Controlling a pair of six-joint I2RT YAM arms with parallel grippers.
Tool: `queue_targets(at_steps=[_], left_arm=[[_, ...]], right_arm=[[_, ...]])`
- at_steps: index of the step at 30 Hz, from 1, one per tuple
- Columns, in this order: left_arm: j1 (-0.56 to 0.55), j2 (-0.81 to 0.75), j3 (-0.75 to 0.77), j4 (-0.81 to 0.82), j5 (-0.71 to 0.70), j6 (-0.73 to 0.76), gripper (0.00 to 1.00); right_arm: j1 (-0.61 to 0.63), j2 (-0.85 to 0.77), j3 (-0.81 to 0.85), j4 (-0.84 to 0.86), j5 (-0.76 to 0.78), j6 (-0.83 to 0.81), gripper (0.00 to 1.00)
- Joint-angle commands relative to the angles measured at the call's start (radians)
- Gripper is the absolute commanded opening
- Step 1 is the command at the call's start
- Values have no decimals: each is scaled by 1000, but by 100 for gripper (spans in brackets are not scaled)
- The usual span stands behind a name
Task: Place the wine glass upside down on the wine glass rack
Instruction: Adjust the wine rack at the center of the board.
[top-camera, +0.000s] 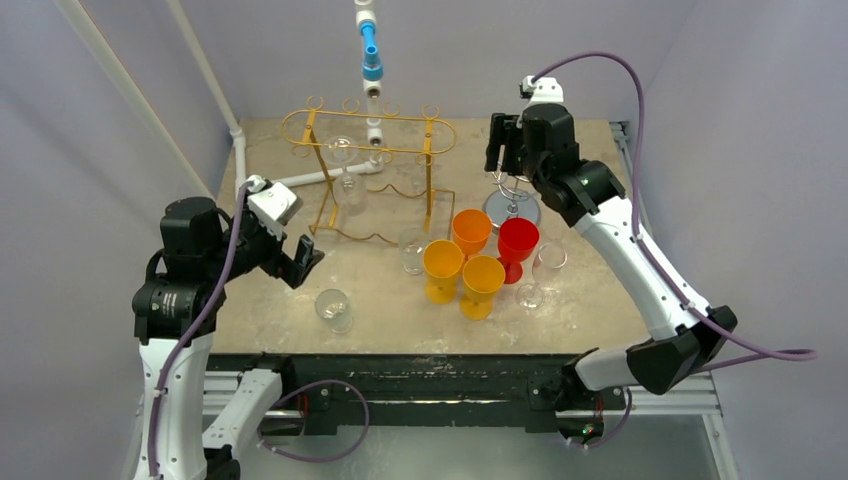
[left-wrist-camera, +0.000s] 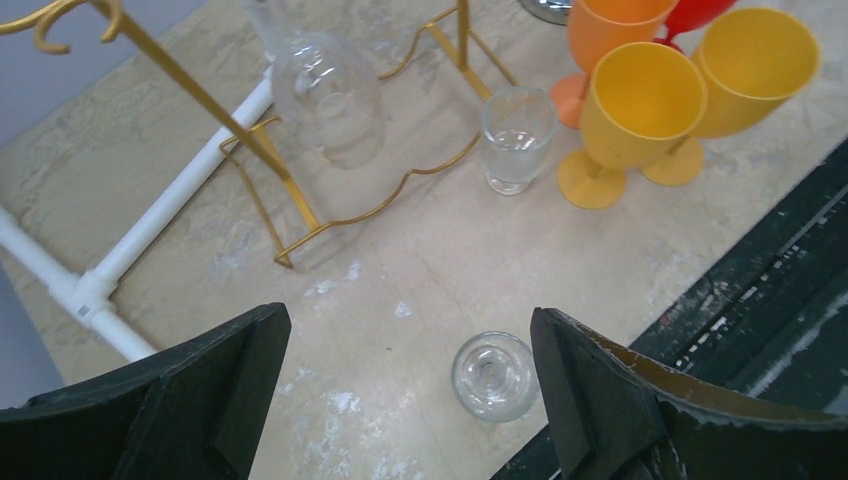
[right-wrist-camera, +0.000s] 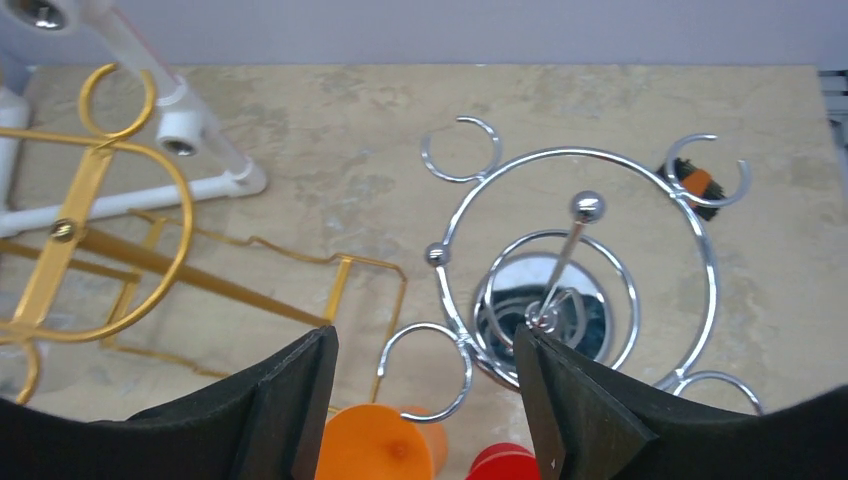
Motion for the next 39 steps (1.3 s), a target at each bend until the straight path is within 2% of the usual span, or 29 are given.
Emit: queue_targets(at_steps=[1,7,14,20,27,39], left_arm=[[-1,30,58,-94,202,95,99],[-1,74,69,-207,376,187,96],[-1,61,61,-196,355,193,95],[-1,51,46,-178,349,179,95],[-1,53,31,-170,350,185,95],[-1,64,22,-160,421,204,95]], right_arm=[[-40,1,60,-9,91,-40,73],[-108,52,64,34,73,-56,73],[-120,109,81,72,96,-68,71],[-119,143,74,112,142,-91,64],[-120,136,23,190,197,-152,50],[-143,142,-31,261,194,-172,16]])
